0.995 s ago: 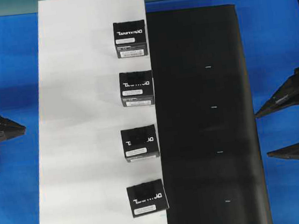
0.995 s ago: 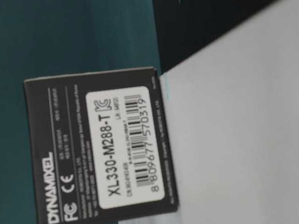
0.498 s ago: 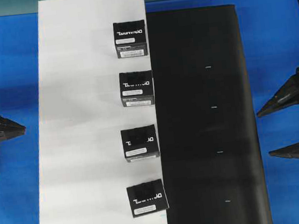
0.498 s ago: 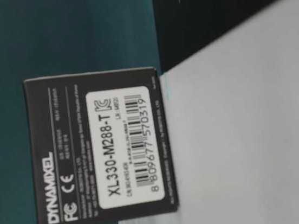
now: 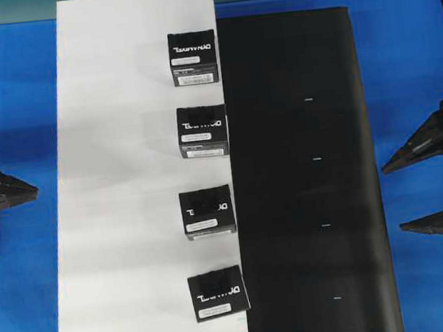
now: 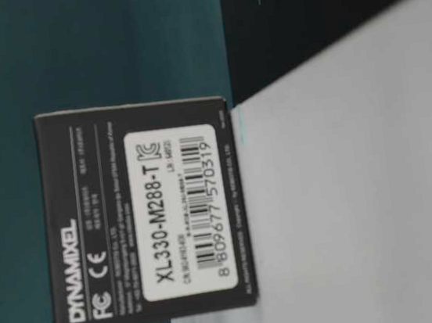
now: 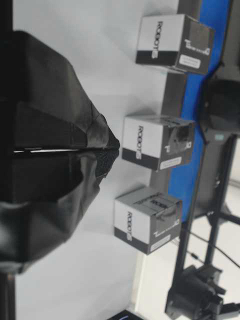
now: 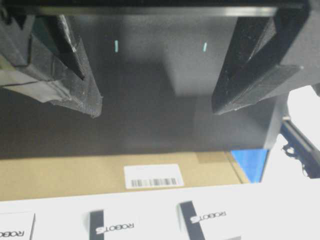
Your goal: Place the box from the black base onto the white base.
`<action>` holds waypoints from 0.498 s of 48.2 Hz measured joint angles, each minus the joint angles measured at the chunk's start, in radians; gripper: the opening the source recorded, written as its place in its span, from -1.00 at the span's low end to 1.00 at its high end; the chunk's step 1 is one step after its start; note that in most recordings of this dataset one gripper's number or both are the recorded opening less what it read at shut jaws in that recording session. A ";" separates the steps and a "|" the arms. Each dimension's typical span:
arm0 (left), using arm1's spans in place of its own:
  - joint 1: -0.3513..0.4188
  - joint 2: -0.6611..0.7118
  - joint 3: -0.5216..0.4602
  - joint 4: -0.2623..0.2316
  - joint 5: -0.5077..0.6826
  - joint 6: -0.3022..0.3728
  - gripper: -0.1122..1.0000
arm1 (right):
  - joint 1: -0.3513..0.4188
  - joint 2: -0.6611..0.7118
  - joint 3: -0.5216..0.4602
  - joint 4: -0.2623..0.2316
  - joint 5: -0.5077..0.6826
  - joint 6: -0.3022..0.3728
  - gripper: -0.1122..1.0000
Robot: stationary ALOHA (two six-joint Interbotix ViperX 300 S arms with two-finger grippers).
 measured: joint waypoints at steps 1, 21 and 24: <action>0.000 0.000 0.000 0.002 0.000 0.002 -0.89 | 0.000 0.000 0.000 0.000 0.002 0.000 0.96; 0.000 0.000 0.000 0.002 0.000 0.000 -0.89 | 0.000 -0.040 0.012 0.000 0.040 0.000 0.96; 0.000 0.000 0.000 0.002 0.000 0.000 -0.89 | 0.000 -0.043 0.014 0.000 0.040 0.000 0.96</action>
